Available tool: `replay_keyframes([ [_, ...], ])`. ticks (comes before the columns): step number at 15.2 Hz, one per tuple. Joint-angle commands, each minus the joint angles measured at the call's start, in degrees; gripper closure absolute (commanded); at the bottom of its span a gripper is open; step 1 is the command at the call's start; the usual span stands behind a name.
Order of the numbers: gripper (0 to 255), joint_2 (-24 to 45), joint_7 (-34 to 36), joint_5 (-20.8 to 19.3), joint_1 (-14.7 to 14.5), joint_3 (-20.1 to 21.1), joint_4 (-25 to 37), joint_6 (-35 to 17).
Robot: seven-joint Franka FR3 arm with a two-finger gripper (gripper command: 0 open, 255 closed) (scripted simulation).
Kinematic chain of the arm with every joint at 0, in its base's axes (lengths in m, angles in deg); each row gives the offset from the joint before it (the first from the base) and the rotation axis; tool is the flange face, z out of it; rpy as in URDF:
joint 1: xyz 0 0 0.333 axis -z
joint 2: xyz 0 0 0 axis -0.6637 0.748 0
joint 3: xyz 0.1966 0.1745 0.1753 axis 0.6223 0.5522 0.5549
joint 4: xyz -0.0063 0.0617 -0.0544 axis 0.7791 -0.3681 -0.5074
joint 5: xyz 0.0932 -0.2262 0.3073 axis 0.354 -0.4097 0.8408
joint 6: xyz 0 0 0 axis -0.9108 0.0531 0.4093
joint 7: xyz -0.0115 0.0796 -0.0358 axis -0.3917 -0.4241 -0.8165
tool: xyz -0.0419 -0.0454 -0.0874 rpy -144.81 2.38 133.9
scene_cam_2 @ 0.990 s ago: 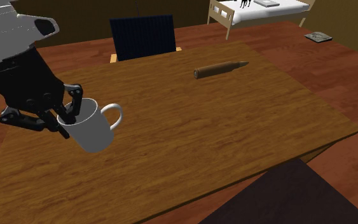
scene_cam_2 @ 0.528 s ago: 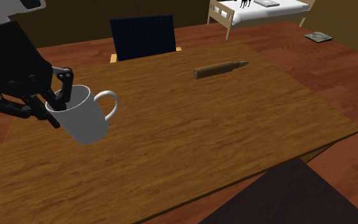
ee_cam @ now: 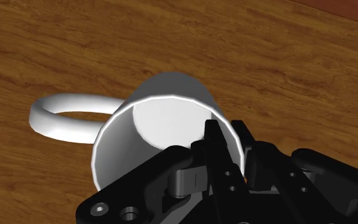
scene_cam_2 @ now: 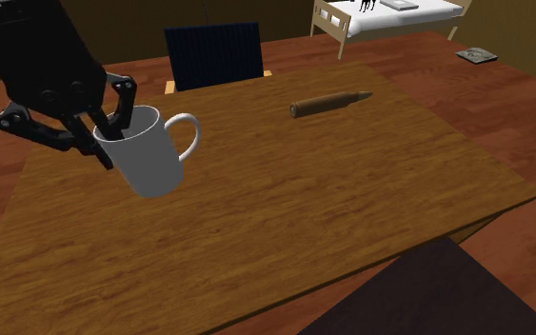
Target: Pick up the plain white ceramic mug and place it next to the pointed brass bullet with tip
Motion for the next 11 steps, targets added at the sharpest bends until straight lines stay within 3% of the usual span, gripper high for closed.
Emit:
replay_keyframes([
  [1, 255, -3.71, -2.84, 1.42, 2.86, -0.4, -4.92, -1.47],
  [11, 255, -17.13, -17.57, 5.73, 12.9, -5.17, -20.78, -5.02],
])
